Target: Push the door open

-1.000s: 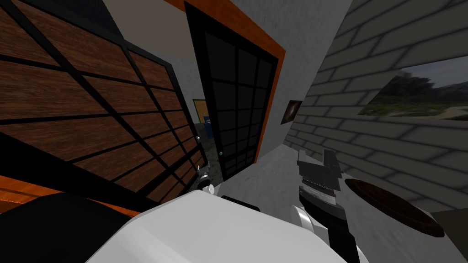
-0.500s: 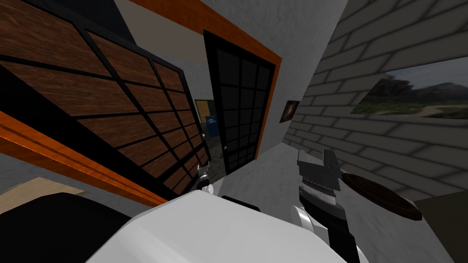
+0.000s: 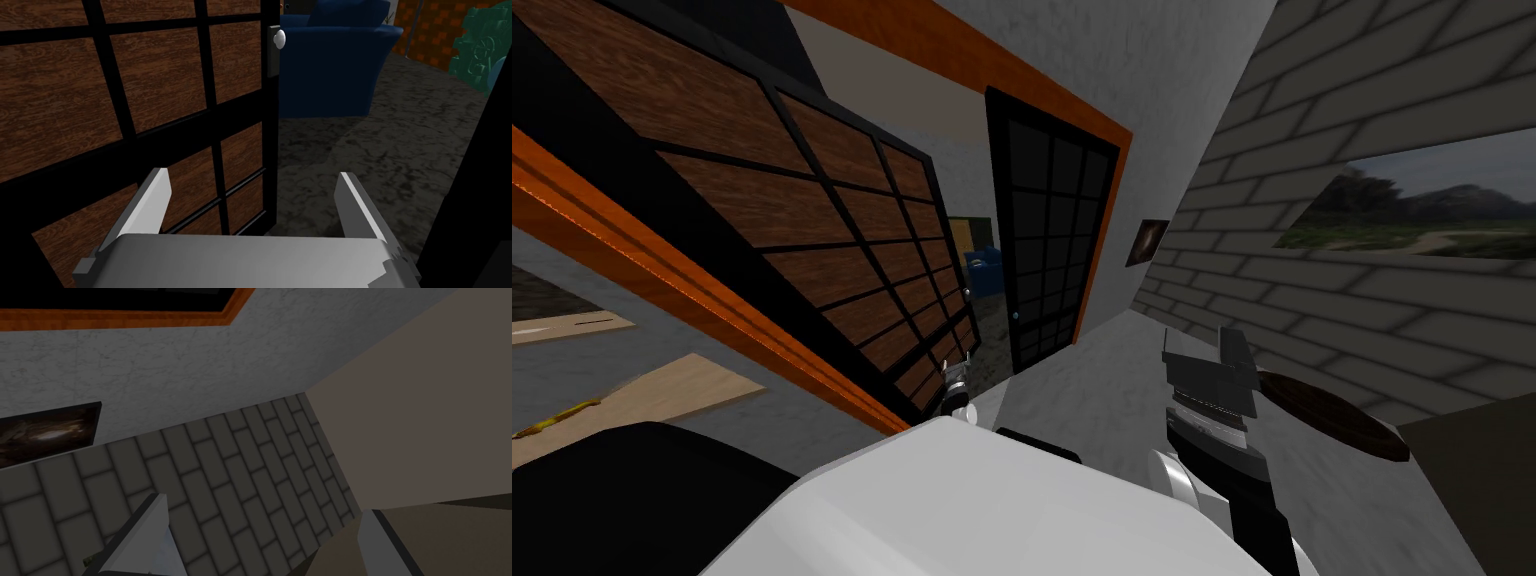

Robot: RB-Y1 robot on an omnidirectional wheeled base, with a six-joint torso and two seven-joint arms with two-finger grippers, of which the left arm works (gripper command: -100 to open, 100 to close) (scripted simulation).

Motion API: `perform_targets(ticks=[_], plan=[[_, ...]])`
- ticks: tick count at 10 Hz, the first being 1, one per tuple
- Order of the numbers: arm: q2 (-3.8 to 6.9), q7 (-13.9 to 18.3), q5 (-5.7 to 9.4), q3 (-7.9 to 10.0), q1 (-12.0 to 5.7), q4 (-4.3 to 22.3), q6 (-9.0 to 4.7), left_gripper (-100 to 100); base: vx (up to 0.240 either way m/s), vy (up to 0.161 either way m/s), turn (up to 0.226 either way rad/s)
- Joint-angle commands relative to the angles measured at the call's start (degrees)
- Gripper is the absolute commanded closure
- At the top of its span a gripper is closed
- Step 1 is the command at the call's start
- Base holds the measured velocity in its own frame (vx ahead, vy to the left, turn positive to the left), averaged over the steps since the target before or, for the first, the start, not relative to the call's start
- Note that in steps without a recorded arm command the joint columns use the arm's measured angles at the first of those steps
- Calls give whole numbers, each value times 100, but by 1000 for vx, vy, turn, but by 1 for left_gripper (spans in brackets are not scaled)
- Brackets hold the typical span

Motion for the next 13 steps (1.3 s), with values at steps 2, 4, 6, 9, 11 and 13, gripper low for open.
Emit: perform_targets(ticks=[2,4,6,9,11,13], plan=[[76,36,-14,-68,15,1,-48,-100,-197,99,14],[130,72,-28,-138,37,1,-99,-100,-129,136,25],[183,108,-41,-208,58,1,-149,-100,-143,127,28],[264,162,-62,-313,90,1,-225,-100,-122,153,23],[320,230,-82,-433,139,4,-320,-100,-79,183,61],[369,290,-100,-540,183,6,-406,-100,-25,249,55]])
